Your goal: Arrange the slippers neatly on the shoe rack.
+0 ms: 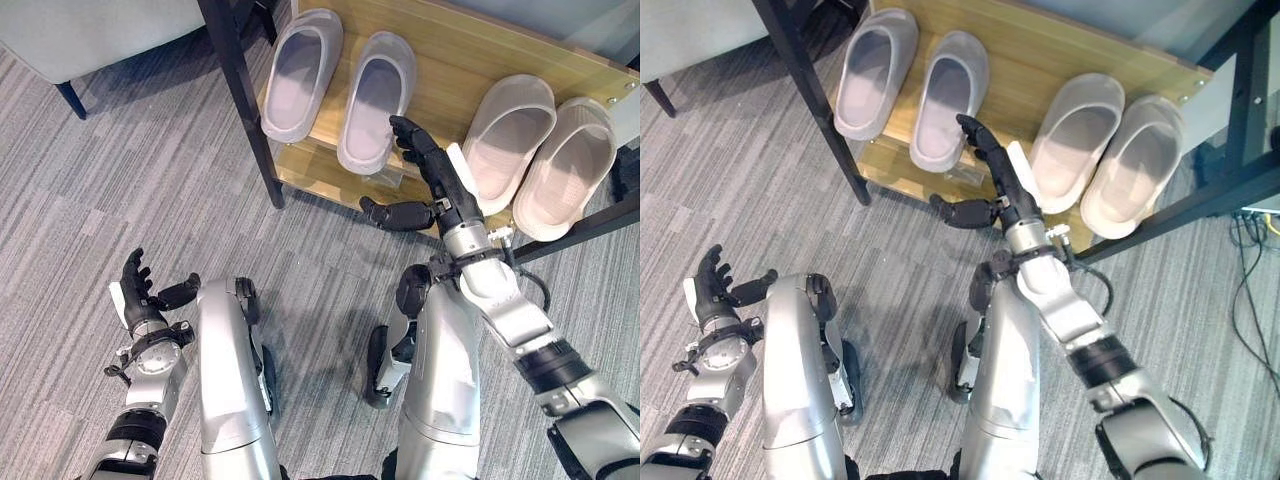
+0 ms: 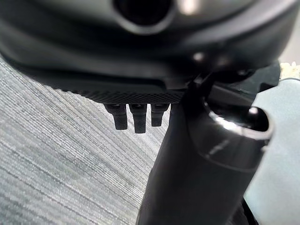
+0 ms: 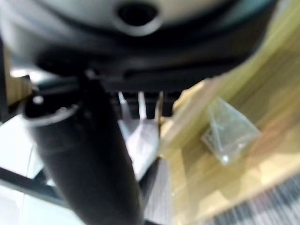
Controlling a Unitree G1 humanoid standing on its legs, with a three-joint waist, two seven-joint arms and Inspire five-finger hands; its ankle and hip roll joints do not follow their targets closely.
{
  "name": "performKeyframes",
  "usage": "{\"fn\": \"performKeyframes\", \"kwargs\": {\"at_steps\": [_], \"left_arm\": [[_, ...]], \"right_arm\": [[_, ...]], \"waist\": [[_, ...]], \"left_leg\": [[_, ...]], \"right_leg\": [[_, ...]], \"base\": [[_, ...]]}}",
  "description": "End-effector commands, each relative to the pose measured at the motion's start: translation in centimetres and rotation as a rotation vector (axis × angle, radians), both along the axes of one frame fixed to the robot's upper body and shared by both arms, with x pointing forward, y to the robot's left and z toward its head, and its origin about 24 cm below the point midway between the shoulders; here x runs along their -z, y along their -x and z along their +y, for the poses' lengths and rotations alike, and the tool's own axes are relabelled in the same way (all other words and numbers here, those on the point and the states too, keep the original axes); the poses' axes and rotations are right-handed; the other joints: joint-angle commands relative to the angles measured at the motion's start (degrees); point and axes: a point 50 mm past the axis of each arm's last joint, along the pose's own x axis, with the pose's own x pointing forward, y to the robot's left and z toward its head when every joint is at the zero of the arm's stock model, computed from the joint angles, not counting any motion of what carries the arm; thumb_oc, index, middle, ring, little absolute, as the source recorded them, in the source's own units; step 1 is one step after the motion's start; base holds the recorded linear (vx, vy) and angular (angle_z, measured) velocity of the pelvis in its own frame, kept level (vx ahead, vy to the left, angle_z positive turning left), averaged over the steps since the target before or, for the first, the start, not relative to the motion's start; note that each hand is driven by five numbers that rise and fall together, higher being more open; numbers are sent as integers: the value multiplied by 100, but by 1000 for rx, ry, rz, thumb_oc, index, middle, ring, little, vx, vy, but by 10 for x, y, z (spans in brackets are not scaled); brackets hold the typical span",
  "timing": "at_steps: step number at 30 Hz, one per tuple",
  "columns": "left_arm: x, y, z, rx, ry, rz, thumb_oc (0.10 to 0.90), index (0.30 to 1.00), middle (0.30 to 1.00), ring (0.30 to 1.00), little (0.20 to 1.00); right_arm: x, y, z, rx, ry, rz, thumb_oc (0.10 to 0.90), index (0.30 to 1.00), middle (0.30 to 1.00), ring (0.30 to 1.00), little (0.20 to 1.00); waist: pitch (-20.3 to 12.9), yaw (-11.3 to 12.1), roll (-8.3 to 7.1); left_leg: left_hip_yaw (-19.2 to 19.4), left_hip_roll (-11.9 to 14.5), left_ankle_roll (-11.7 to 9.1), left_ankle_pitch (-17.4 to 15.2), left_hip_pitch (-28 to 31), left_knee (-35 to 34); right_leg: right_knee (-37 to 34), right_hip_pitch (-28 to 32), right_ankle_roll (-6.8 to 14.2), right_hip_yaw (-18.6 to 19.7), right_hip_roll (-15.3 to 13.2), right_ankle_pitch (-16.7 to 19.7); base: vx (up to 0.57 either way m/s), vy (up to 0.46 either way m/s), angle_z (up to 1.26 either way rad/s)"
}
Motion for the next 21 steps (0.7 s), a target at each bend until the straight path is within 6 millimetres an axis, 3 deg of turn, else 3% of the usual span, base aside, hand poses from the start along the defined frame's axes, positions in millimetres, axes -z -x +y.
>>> {"fn": "performKeyframes", "kwargs": {"at_steps": [1,13,21], "left_arm": [[-35,-6,17,-4,-113,-119,800,900,900,900,900],[-39,-15,13,30,-106,-128,800,900,900,900,900],[-35,-12,15,20,-91,-121,800,900,900,900,900]], "right_arm": [[-73,9,17,-92,-66,-276,800,900,900,900,900],[-90,-8,68,-251,-50,-209,800,900,900,900,900],[-101,-6,71,-218,-24,-284,800,900,900,900,900]], "waist": [[-234,373,-82],[-234,458,-52],[-234,483,10]], "left_leg": [[-195,-89,182,476,-91,-413],[-198,-98,177,537,-91,-438],[-197,-106,179,551,-91,-475]], "right_leg": [[107,318,217,860,-49,-296],[74,318,210,848,-60,-244],[51,318,236,864,-54,-238]], "base": [[0,0,0],[0,0,0],[0,0,0]]}}
